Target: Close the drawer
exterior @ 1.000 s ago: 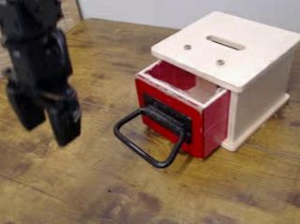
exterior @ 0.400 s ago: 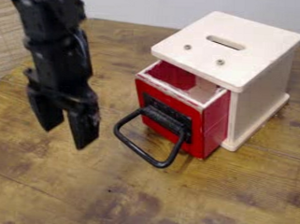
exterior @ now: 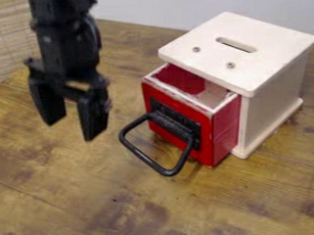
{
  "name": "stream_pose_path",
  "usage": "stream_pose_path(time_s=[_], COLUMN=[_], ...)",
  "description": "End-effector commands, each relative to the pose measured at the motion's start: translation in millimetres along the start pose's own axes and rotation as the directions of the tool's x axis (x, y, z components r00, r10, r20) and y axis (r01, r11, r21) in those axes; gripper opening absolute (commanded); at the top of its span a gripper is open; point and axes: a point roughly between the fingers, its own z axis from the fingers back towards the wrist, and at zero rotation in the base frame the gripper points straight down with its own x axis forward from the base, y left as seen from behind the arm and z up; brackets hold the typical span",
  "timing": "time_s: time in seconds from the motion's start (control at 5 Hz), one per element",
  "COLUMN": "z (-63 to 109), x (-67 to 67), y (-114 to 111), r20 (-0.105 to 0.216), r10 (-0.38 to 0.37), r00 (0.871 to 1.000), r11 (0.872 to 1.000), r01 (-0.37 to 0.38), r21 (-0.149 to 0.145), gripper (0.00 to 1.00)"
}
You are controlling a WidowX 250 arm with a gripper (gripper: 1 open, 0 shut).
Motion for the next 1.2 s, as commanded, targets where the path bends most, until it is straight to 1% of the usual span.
stream_pose_path(time_s=[0.0, 0.2, 0.4, 0.6, 0.8, 1.0], z=[14.5, 2.1, 7.2, -4.2, -19.5, -27.9], x=[-3.0, -7.4, -7.2, -6.8, -3.0, 5.0], y=[1.3, 6.8, 9.9, 0.7, -15.4, -36.4], r20=[0.085, 0.089, 0.105, 0.099, 0.121, 0.147], r10=[0.001, 0.015, -0.018, 0.011, 0.054, 0.083], r00=[0.996, 0.996, 0.994, 0.995, 0.991, 0.986], r11=[1.0, 1.0, 0.999, 1.0, 0.998, 0.996], r01=[-0.003, -0.017, 0.015, -0.013, -0.057, -0.085], r21=[0.019, 0.024, 0.032, 0.024, 0.015, 0.006], gripper=[1.0, 1.0, 1.0, 1.0, 1.0, 1.0])
